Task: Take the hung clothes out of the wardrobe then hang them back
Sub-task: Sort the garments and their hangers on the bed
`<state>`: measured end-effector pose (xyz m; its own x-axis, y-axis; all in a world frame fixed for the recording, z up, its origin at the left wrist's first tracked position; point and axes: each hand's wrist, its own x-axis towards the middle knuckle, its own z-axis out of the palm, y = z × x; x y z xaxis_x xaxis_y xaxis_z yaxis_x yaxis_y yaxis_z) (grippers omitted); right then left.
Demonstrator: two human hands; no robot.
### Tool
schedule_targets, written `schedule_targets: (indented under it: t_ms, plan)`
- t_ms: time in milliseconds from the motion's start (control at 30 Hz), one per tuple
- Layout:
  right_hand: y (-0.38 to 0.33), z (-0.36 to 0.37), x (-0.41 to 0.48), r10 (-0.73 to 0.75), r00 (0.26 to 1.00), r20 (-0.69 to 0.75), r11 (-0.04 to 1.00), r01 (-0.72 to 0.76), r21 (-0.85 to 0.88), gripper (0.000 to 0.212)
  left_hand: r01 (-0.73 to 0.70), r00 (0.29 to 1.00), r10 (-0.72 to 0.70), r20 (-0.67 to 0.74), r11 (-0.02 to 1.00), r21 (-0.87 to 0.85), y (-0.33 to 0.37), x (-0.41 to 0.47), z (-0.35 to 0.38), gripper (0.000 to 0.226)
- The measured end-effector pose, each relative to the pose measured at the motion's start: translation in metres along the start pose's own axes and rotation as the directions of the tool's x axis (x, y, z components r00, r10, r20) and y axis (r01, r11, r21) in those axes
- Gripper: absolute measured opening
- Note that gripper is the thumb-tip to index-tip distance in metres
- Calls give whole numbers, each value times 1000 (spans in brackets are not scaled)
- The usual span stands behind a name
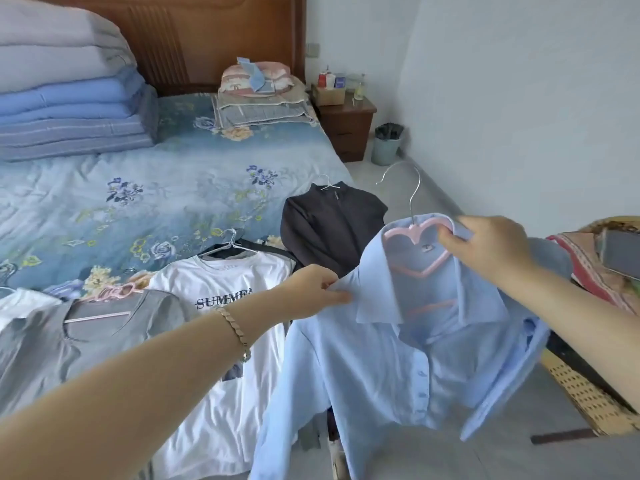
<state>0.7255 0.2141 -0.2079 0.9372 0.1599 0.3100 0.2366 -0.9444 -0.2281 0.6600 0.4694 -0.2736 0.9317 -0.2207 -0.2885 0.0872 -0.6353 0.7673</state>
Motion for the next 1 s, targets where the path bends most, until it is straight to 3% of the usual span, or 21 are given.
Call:
schedule_targets:
  t_ms: [100,233,333,467,667,733,800,833,933,1000]
  plan:
    - [43,59,64,-21,995,93,1000,22,-7,49,91,989,-94,-114,995,-29,-13,72,20,45]
    - [97,175,132,-160,961,225,986,165,-4,48,287,935,-298,-194,954,-83,-48,165,54,35]
    - [124,254,162,17,935,355,997,11,-76,36,384,883,-385,-267,921,-58,-75,223,75,17]
    - [153,336,184,229,848,479,973,-217,-82,34,458,779,-463,-424,881,-121,-106,279,81,34]
    - [158,412,203,410,755,512,856,-512,70,32,529,718,-576,-392,817,-231,-153,302,90,41]
    - [151,428,208,390,717,578,815,-561,145,20,546,708,-602,-369,798,-256,-164,298,94,41]
    - [143,436,205,327,664,673,804,-569,170,46,563,700,-624,-347,781,-270,-174,293,96,42]
    - [137,439,201,289,637,714,811,-560,171,50,575,688,-641,-340,768,-282,-179,291,96,42]
    - [121,451,184,184,561,807,873,-471,127,47,612,638,-702,-316,712,-344,-184,284,89,38]
    - [111,457,173,113,490,864,930,-358,81,32,632,636,-717,-285,696,-341,-184,276,83,34]
